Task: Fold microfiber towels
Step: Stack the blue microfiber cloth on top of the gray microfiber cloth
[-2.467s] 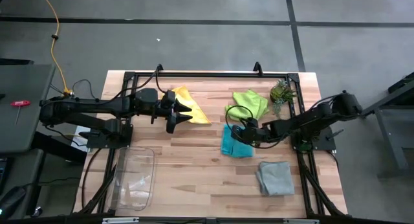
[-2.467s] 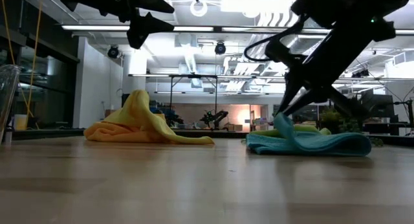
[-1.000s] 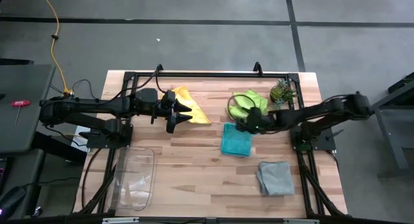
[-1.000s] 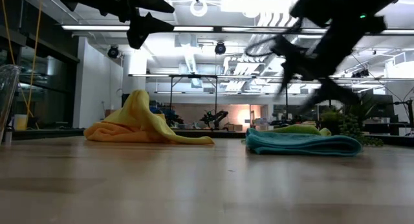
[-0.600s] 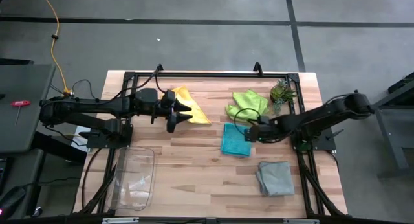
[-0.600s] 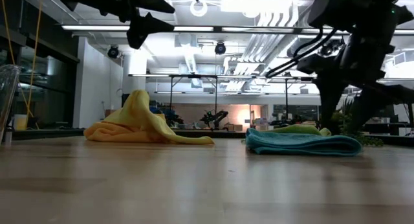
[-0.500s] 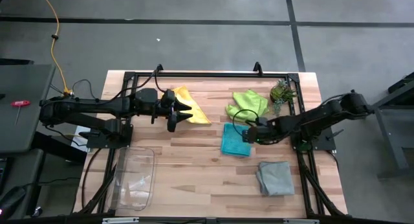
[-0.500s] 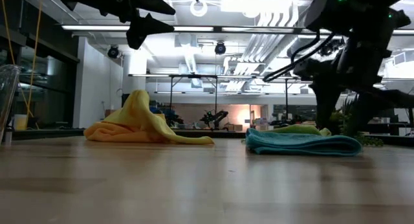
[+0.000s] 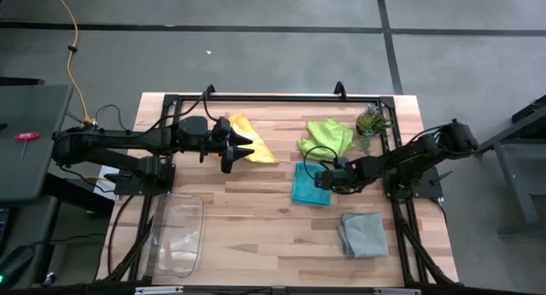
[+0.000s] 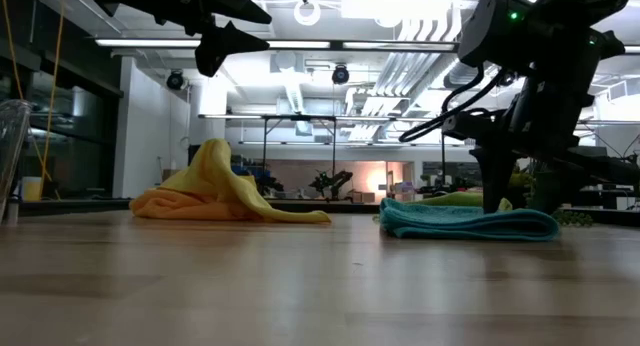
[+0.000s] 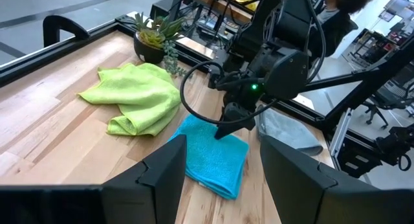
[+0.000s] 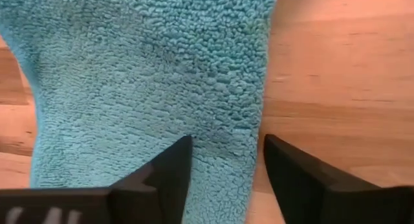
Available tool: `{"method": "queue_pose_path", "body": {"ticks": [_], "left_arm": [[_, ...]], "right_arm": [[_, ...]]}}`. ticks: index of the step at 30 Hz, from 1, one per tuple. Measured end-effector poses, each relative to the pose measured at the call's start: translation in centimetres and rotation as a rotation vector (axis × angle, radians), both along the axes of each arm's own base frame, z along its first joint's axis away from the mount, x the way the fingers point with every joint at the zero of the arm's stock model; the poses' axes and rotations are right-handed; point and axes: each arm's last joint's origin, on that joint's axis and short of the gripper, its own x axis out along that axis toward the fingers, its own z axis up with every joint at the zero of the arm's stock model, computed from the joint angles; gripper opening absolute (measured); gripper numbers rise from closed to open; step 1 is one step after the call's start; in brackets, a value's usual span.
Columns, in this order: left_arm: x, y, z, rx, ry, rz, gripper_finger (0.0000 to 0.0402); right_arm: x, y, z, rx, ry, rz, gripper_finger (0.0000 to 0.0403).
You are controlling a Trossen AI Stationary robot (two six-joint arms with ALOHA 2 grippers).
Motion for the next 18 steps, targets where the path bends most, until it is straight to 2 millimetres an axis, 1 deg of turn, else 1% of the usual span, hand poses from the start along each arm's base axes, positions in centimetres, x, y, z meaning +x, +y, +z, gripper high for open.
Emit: {"method": "queue_pose_path", "body": {"ticks": [3, 7, 8, 9, 11, 13, 15, 18], "left_arm": [[0.0, 0.0, 0.0, 0.001, 0.001, 0.0, 0.0186], [0.0, 0.0, 0.0, 0.002, 0.001, -0.001, 0.0186], [0.0, 0.0, 0.0, 0.002, 0.001, -0.001, 0.0186], [0.0, 0.0, 0.0, 0.002, 0.001, -0.001, 0.0186], [0.0, 0.0, 0.0, 0.002, 0.001, -0.001, 0.0186], [0.0, 0.0, 0.0, 0.002, 0.002, -0.001, 0.0186], [0.0, 0.0, 0.0, 0.002, 0.002, -0.001, 0.0186], [0.0, 0.0, 0.0, 0.002, 0.002, -0.001, 0.0186]], "right_arm": [[-0.1, -0.1, -0.1, -0.012, 0.016, 0.008, 0.012], [-0.4, -0.1, -0.2, -0.04, 0.046, 0.025, 0.0027], [-0.4, -0.1, -0.2, -0.045, 0.045, 0.027, 0.0015], [-0.4, -0.1, -0.2, -0.049, 0.043, 0.033, 0.001], [-0.5, -0.1, 0.2, -0.049, 0.028, 0.05, 0.0014], [-0.6, -0.3, 0.7, -0.07, 0.009, 0.071, 0.0006], [-0.8, -0.4, 1.7, -0.083, -0.034, 0.092, 0.0004], [-1.2, -0.2, 3.0, -0.047, -0.094, 0.169, 0.0002]]}}
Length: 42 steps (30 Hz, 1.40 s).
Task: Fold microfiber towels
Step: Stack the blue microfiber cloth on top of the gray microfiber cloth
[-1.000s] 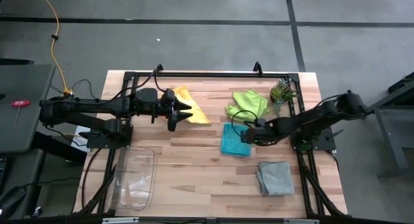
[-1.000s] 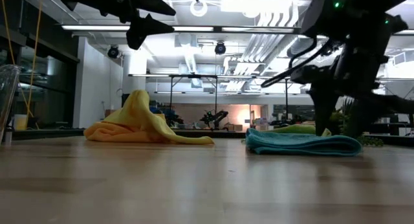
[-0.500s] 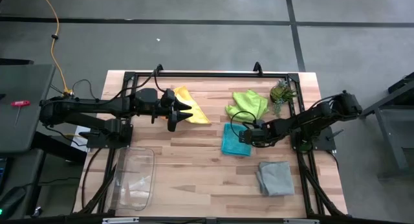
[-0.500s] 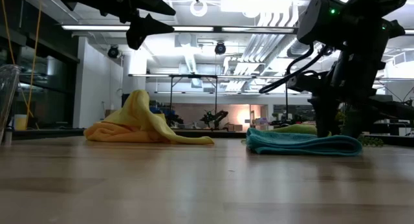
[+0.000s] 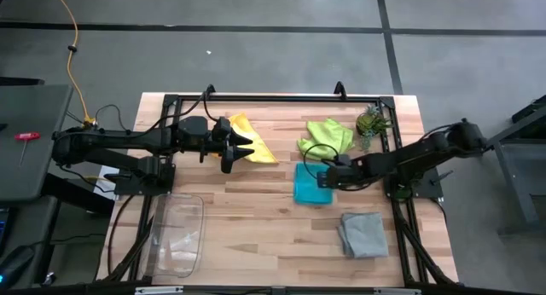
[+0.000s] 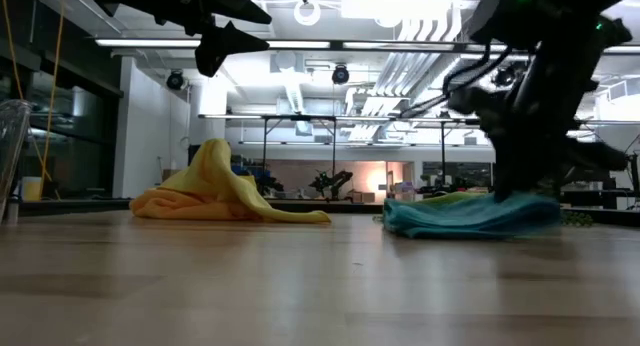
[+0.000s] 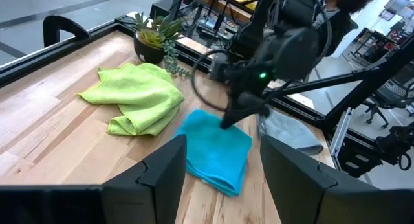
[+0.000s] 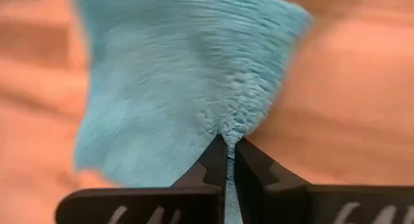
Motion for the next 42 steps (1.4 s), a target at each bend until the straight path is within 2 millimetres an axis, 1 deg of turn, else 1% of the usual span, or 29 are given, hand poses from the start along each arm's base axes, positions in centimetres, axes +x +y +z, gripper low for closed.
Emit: {"method": "queue_pose_path", "body": {"ticks": [4, 7, 14, 20, 27, 29, 33, 36, 38, 42], "left_arm": [[0.0, 0.0, 0.0, 0.0, 0.0, 0.0, 0.0186], [0.0, 0.0, 0.0, 0.0, 0.001, 0.0, 0.0186], [0.0, 0.0, -0.1, -0.002, 0.008, 0.0, 0.0186], [0.0, 0.0, -0.1, -0.002, 0.008, 0.0, 0.0186], [0.0, 0.0, -0.1, -0.002, 0.008, 0.0, 0.0186], [0.0, 0.0, -0.1, -0.002, 0.007, 0.0, 0.0186], [0.0, 0.0, -0.1, 0.002, 0.008, -0.002, 0.0186], [0.0, 0.0, -0.1, 0.019, 0.012, -0.007, 0.0186], [0.0, 0.0, -0.1, 0.021, 0.012, -0.008, 0.0186], [0.0, 0.0, -0.1, 0.023, 0.012, -0.009, 0.0186]], "right_arm": [[-0.4, 0.6, 1.7, 0.079, -0.089, 0.096, 0.0001], [-0.7, 1.7, 2.6, 0.156, -0.134, 0.162, 0.0001], [-1.5, 5.0, 3.0, 0.285, -0.152, 0.189, 0.0001], [-1.9, 6.8, 3.3, 0.345, -0.183, 0.163, 0.0], [-3.1, 8.5, 3.3, 0.36, -0.146, 0.096, 0.0], [-3.5, 8.9, 3.9, 0.332, -0.103, 0.077, 0.0], [-4.6, 9.3, 6.1, 0.25, 0.023, 0.046, 0.0], [-5.3, 9.7, 7.5, 0.235, 0.089, 0.034, 0.0], [-5.8, 10.1, 7.9, 0.249, 0.123, 0.032, 0.0], [-6.4, 10.8, 7.9, 0.286, 0.156, 0.034, 0.0]]}}
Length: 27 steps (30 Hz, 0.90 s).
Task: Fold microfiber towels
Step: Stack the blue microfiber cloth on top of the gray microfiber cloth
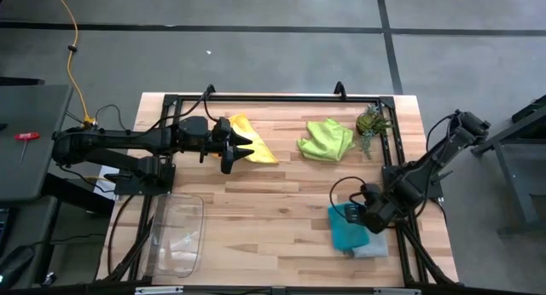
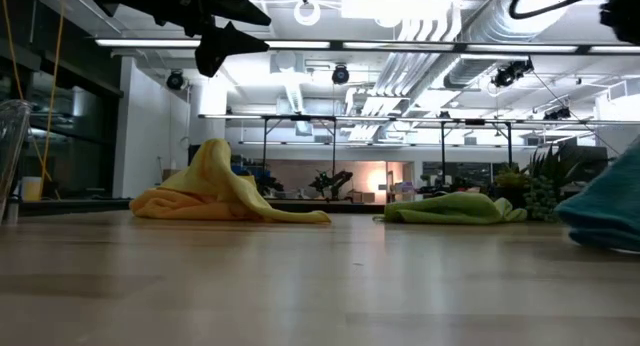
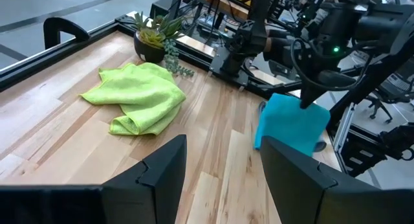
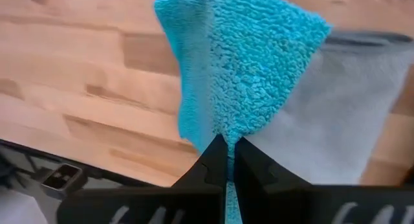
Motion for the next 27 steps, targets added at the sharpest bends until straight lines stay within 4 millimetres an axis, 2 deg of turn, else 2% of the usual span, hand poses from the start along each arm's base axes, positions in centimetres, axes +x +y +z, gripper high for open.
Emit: {"method": "queue_pose_path", "body": {"ticks": [9, 20, 27], "left_arm": [[0.0, 0.0, 0.0, -0.001, 0.001, 0.0, 0.0186], [0.0, 0.0, 0.0, 0.0, 0.0, 0.0, 0.0186], [0.0, 0.0, 0.0, 0.0, 0.0, 0.0, 0.0186]], "right_arm": [[-0.5, -0.3, -0.2, 0.022, 0.099, -0.001, 0.0], [-2.1, -0.5, -0.5, 0.018, 0.294, 0.034, 0.0], [-2.1, 0.7, -1.7, 0.018, 0.409, 0.068, 0.0]]}}
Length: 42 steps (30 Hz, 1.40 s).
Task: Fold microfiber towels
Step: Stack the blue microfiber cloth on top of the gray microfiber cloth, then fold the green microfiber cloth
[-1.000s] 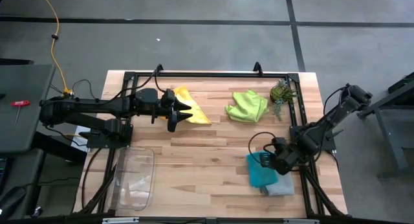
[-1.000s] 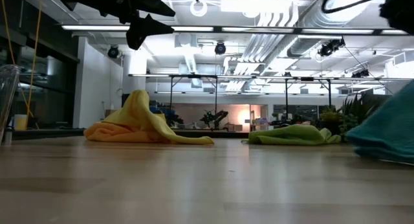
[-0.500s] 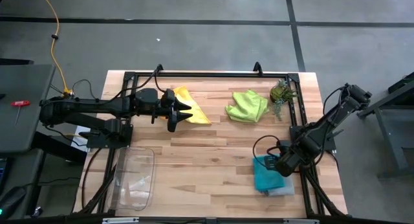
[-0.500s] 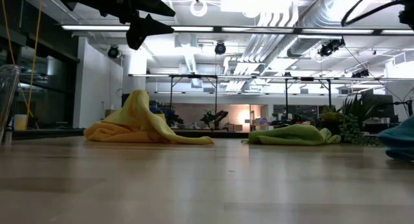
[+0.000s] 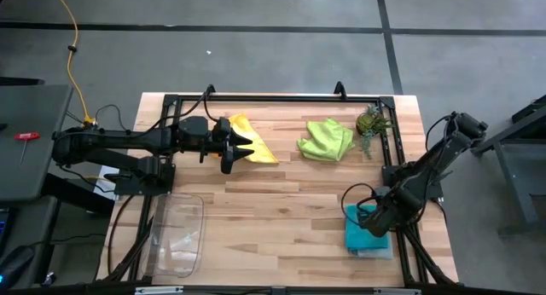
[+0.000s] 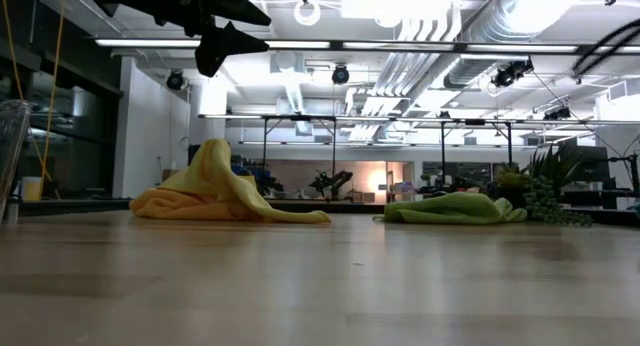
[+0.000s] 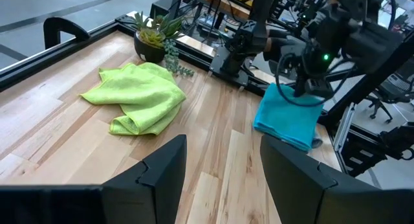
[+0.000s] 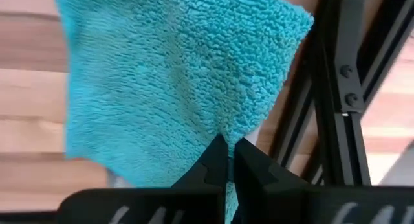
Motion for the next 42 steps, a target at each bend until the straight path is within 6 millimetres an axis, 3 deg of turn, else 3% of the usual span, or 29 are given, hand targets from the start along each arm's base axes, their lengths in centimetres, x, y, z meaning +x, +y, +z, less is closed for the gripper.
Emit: {"method": "queue_pose_path", "body": {"ticks": [13, 23, 28, 37, 42], "left_arm": [[0.0, 0.0, 0.0, 0.0, 0.0, 0.001, 0.0186], [0.0, 0.0, 0.0, 0.0, 0.0, 0.0, 0.0186], [0.0, 0.0, 0.0, 0.0, 0.0, 0.0, 0.0186], [0.0, 0.0, 0.0, 0.0, 0.0, 0.0, 0.0186], [0.0, 0.0, 0.0, 0.011, 0.002, -0.003, 0.0186]], "right_arm": [[1.5, 2.1, -3.5, -0.034, 0.126, 0.018, 0.0], [1.7, 2.5, -4.6, -0.055, 0.182, 0.021, 0.0012], [1.7, 2.5, -4.6, -0.046, 0.189, 0.029, 0.0047], [0.4, 1.5, -3.5, -0.046, 0.293, 0.095, 0.015], [0.1, 0.5, -2.0, -0.105, 0.148, 0.083, 0.018]]}}
